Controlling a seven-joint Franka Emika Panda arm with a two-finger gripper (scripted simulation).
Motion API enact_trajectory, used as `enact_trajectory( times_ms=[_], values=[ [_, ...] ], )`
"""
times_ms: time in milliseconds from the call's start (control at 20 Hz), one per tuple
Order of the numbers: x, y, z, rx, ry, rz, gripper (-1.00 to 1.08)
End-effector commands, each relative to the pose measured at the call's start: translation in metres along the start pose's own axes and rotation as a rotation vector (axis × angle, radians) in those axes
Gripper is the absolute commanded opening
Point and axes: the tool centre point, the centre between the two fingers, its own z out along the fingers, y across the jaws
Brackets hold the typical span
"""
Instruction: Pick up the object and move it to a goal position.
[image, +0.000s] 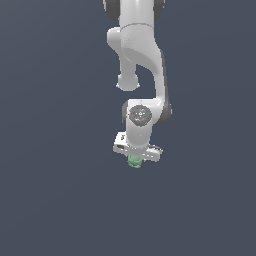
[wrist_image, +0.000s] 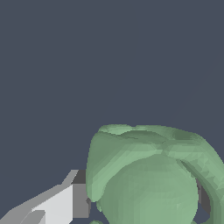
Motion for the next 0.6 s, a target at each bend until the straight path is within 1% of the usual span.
enact_trajectory(
  times_ms=[0, 300, 550],
  values=[
    [-0.003, -0.002, -0.007, 0.000, 0.001, 0.000, -1.00],
    [-0.017, -0.007, -0.036, 0.000, 0.001, 0.000, -1.00],
    [-0.034, -0.014, -0.074, 0.000, 0.001, 0.000, -1.00]
  ],
)
